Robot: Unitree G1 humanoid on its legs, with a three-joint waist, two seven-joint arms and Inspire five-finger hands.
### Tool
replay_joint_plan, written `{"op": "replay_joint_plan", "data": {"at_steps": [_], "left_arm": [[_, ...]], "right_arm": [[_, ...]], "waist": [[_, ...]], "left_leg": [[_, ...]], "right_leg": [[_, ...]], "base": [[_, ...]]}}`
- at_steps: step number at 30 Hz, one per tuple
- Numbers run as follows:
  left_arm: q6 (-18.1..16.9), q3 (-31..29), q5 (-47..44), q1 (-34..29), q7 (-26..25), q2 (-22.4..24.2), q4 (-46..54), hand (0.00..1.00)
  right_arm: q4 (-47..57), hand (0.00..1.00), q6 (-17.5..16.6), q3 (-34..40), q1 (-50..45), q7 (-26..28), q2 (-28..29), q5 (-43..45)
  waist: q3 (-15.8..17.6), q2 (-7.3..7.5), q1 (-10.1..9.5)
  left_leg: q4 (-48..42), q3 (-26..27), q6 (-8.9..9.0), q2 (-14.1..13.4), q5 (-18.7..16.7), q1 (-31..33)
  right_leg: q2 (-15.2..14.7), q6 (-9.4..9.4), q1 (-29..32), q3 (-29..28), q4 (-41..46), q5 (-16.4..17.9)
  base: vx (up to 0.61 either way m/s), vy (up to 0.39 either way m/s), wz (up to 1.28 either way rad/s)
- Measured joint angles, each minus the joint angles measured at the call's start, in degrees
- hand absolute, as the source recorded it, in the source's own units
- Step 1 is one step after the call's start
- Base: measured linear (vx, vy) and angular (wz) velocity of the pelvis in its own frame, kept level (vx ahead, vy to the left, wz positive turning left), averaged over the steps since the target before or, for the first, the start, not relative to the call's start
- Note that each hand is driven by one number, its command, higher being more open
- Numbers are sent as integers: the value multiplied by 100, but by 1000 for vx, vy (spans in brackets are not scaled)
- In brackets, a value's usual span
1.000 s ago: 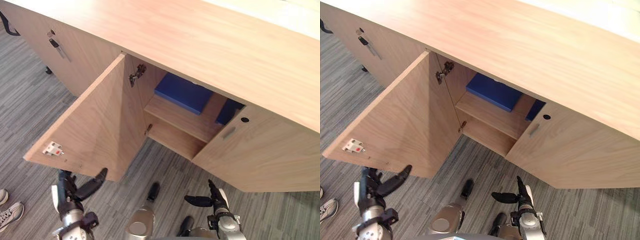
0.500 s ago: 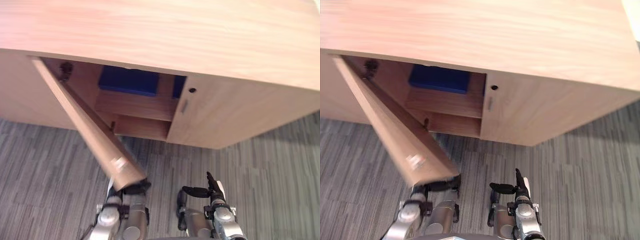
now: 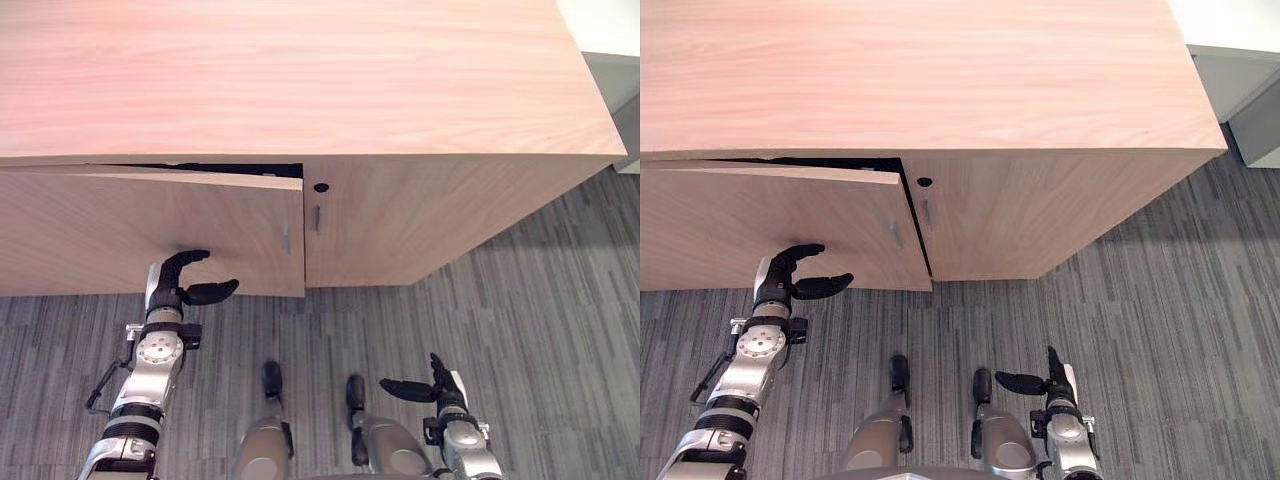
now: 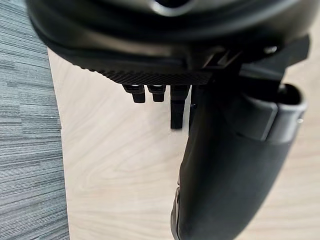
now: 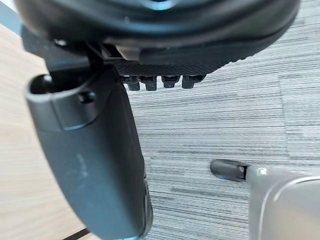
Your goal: Walk over to the cabinet, pick up the folder, carry it to the office cabinet, place the folder inside the office cabinet, then close the office cabinet door
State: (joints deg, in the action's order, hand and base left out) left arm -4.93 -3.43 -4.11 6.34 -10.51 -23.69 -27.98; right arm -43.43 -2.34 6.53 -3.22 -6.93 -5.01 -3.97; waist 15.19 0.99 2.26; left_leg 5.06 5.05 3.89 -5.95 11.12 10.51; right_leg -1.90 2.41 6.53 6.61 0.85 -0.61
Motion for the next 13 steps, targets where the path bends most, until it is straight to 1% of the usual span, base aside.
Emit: {"op": "replay_joint_plan", "data": {"at_steps": [1,2,3,5,6,8,11,13], "left_arm": [[-2,-66,30,-131,2,96,74,100],[-17,-180,76,-399,59,305,172,100],[-20,-173,75,-728,213,524,188,100],[-28,-170,75,-1009,325,690,151,100],[-33,-169,72,-1233,507,859,-122,100],[-21,-175,72,-1435,703,957,-628,100],[58,-182,79,-1671,878,1021,-1344,100],[93,-246,87,-1796,923,1101,-1574,100]], "right_arm": [[1,100,0,32,2,5,0,0],[2,100,2,124,-10,13,-5,0],[2,100,19,260,-32,15,-28,1],[2,100,35,341,-40,20,-62,1],[1,100,55,453,-61,25,-115,5],[0,100,90,486,-71,26,-185,35],[-1,100,95,675,-82,25,-185,51],[-1,100,94,708,-80,23,-218,55]], "waist": [[-3,-7,-3],[-21,-36,-22],[-62,-104,-60],[-102,-163,-91],[-158,-240,-133],[-202,-297,-136],[-249,-297,-137],[-294,-292,-140]], "left_leg": [[0,-7,-3,2,-10,-23],[0,-13,2,11,-35,-69],[3,-21,-21,33,-67,-117],[15,-21,-25,49,-89,-133],[26,-26,-35,67,-101,-142],[26,-53,-42,90,-117,-189],[26,-94,-41,118,-173,-316],[26,-109,-44,127,-197,-352]], "right_leg": [[-1,1,-29,5,-1,7],[-11,11,-80,13,0,31],[-32,16,-137,23,0,63],[-47,26,-152,23,1,81],[-67,56,-166,31,1,110],[-88,63,-226,61,-1,134],[-117,70,-377,109,-1,192],[-132,80,-406,128,-3,213]], "base": [[5,8,10],[1,15,7],[7,24,6],[5,12,2],[10,15,4],[32,14,9],[46,5,10],[28,-1,6]]}}
